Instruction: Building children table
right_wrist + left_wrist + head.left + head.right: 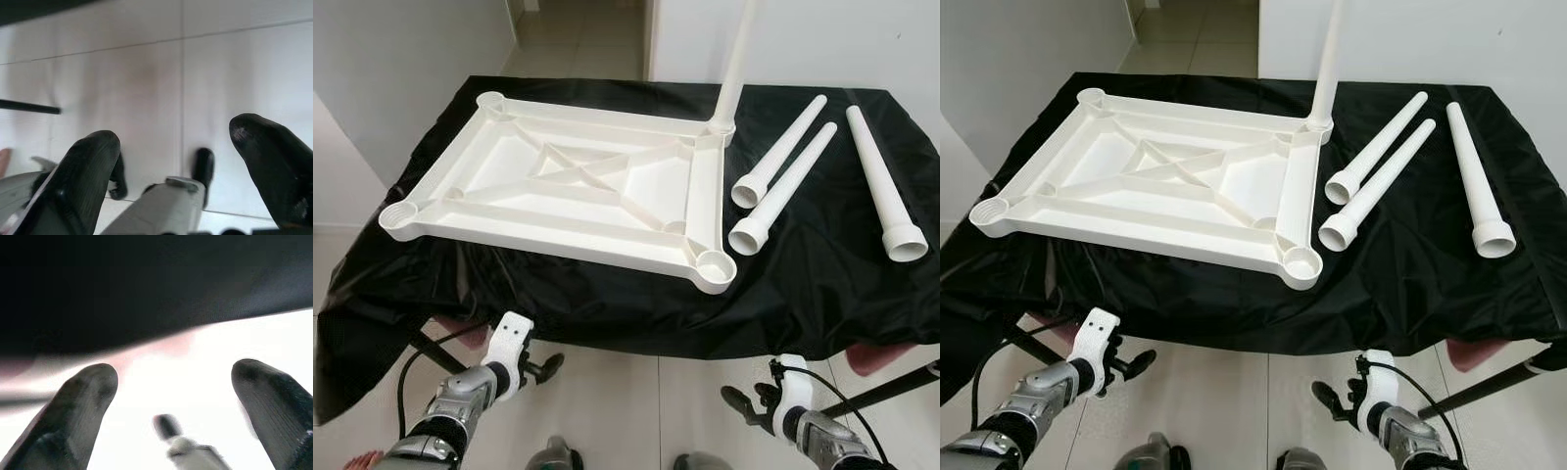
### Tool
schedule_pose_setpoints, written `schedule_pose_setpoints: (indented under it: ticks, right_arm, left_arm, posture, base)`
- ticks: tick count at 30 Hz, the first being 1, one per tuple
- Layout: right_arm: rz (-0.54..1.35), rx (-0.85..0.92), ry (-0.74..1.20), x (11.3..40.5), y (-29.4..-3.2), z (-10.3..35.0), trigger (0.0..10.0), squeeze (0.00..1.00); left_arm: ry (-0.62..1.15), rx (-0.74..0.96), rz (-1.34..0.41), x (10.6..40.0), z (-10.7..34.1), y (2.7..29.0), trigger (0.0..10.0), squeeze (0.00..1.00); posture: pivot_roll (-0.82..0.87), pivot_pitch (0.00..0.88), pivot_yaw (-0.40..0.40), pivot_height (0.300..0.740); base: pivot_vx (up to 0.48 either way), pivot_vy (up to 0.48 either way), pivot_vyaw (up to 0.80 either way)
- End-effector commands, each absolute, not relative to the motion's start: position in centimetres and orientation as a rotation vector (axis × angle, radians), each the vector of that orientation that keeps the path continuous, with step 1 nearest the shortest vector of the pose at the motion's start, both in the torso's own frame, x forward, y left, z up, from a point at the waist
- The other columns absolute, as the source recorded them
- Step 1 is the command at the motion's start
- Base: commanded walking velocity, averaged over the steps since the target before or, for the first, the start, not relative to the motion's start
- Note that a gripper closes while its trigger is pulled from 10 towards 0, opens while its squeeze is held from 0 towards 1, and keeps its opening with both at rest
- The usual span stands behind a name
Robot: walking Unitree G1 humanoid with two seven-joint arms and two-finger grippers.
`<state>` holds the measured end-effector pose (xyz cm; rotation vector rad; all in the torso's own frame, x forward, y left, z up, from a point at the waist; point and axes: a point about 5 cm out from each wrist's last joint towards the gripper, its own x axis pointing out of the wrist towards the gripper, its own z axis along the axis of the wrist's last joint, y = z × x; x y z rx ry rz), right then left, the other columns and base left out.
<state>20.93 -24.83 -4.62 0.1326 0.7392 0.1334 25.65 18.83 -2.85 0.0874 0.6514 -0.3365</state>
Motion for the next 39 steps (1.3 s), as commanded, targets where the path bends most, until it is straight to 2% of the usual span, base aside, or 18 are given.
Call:
schedule_pose_setpoints:
  ticks: [1, 7, 19, 31, 39]
  right_arm:
    - [0.083, 0.122, 0.763, 20.6, -24.8, -5.1, 10.0, 0.0]
    - [-0.038, 0.12, 0.786, 20.4, -25.2, -5.4, 10.0, 0.0]
    - [-0.098, 0.078, 0.818, 19.7, -24.6, -6.1, 10.0, 0.0]
    - [-0.134, -0.002, 0.824, 20.1, -24.2, -6.1, 10.0, 0.0]
    - [-0.14, 0.057, 0.834, 20.0, -24.2, -6.3, 10.0, 0.0]
  left_arm:
    - [0.669, 0.107, -0.239, 25.6, -3.1, 19.6, 10.0, 0.0]
    - [0.717, 0.096, -0.063, 24.9, -3.9, 20.4, 10.0, 0.0]
    - [0.737, 0.09, 0.058, 24.1, -4.6, 20.6, 10.0, 0.0]
    - [0.769, 0.068, 0.138, 23.3, -5.3, 20.3, 10.0, 0.0]
    - [0.757, -0.004, 0.103, 23.6, -5.2, 19.6, 10.0, 0.0]
  posture:
    - [-0.01, 0.097, 0.065, 0.74]
    - [-0.01, 0.082, 0.042, 0.74]
    - [0.0, 0.064, 0.03, 0.74]
    - [0.02, 0.053, 0.01, 0.74]
    - [0.04, 0.052, -0.009, 0.74]
  base:
    - [0.0, 0.0, 0.0]
    - [0.0, 0.0, 0.0]
    - [0.0, 0.0, 0.0]
    - [0.0, 0.0, 0.0]
    - [0.0, 0.0, 0.0]
